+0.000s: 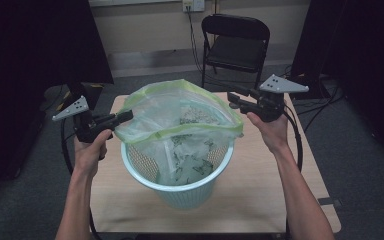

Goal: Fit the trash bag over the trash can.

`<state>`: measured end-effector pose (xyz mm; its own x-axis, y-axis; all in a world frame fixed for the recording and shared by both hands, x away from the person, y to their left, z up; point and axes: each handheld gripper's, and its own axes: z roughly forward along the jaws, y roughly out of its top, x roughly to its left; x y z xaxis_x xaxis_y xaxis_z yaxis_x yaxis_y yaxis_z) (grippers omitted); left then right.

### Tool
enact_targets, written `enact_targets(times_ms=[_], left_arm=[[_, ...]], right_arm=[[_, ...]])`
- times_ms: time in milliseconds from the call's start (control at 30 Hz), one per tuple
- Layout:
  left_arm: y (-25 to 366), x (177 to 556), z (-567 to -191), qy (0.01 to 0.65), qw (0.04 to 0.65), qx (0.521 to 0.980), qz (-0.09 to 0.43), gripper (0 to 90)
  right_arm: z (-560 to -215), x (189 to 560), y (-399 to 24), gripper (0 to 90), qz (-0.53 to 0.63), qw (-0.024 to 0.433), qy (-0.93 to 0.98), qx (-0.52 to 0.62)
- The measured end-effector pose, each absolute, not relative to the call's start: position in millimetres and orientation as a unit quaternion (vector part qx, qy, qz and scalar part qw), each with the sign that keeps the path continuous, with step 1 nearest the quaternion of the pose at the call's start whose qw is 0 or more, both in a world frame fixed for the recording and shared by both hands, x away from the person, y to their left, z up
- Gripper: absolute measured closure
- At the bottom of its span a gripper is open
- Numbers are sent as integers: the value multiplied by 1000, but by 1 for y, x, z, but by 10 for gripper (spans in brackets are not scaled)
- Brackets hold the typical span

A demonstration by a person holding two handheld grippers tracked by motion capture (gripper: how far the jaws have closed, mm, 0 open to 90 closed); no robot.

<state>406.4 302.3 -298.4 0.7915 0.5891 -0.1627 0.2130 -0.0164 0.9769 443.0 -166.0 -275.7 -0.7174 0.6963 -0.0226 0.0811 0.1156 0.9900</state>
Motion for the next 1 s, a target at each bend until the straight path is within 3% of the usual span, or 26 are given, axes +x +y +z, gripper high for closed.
enact_targets(times_ms=[200,267,367,467,567,633,767,833,1000], left_arm=[[302,390,-296,277,636,703,154,883],[303,384,-297,274,634,706,158,883],[306,375,-301,274,628,710,163,882],[309,367,-305,275,625,710,172,882],[311,357,-306,267,629,708,179,873],[311,354,-302,266,631,705,183,774],[309,358,-285,258,647,692,190,495],[306,361,-274,242,657,690,184,452],[301,380,-257,248,661,684,184,462]], right_arm=[[-267,434,-148,469,629,198,711,244],[-274,431,-144,488,608,199,728,247],[-283,429,-147,636,596,178,744,245],[-288,424,-148,887,592,174,750,237],[-291,420,-153,900,596,197,738,250],[-291,421,-159,900,603,202,727,260],[-284,423,-159,900,597,214,730,255],[-279,424,-156,900,595,218,734,247],[-272,428,-147,900,594,219,739,231]])
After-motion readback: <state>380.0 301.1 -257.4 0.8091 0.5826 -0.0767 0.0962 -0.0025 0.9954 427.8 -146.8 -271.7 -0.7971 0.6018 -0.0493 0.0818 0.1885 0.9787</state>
